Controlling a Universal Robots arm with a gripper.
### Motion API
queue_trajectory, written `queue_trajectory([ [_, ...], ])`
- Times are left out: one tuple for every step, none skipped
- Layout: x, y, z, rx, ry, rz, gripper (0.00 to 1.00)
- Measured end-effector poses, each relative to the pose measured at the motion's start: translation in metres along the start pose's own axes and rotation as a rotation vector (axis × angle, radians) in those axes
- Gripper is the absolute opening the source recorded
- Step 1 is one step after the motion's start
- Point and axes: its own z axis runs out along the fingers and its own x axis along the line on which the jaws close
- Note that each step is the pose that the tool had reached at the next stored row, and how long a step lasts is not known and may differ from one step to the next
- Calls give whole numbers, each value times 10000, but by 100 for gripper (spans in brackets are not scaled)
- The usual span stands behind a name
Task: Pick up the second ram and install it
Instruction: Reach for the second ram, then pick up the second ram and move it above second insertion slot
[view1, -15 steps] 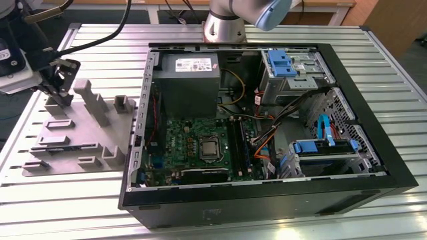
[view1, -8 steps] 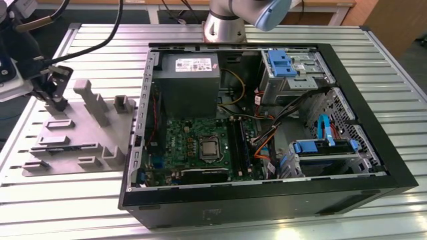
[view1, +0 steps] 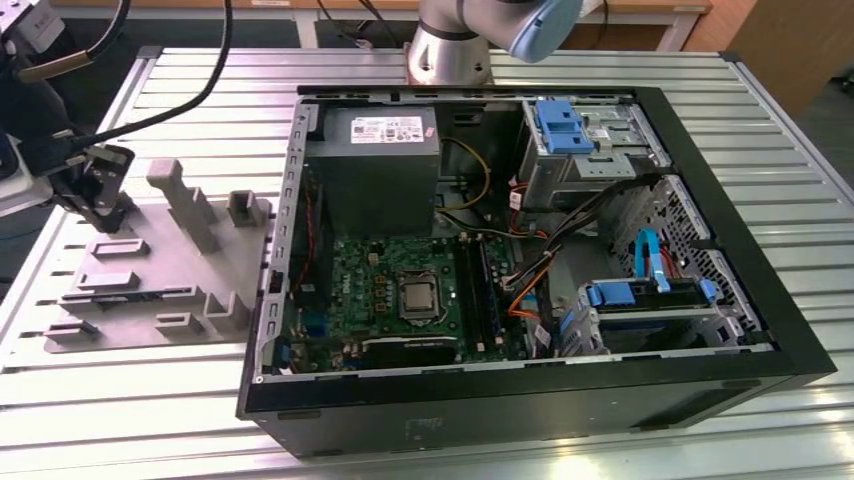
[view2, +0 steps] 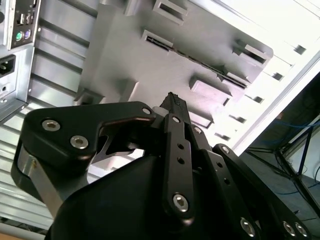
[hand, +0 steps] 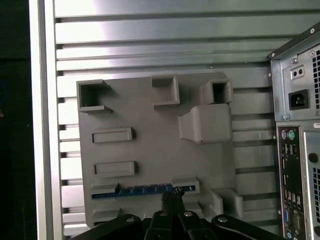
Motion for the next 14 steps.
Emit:
queue_trajectory([
  [17,-5,14,-1,-1,0,11],
  [33,-12,27,-1,-1,-1,11],
  [50,-19,41,-1,-1,-1,11],
  [65,-25,54,-1,-1,-1,11],
  [80,-32,66,-2,-2,-1,11],
  [94,-37,78,-1,-1,-1,11],
  [105,-40,87,-1,-1,0,11],
  [108,-40,90,-2,-2,-1,11],
  [108,-40,90,-2,-2,-2,11],
  [116,-41,92,-1,-1,-1,11],
  [123,-42,94,-1,-1,-1,11],
  [123,-42,95,-1,-1,-1,11],
  [124,-42,95,-1,-1,-1,11],
  [124,-42,95,-1,-1,-1,11],
])
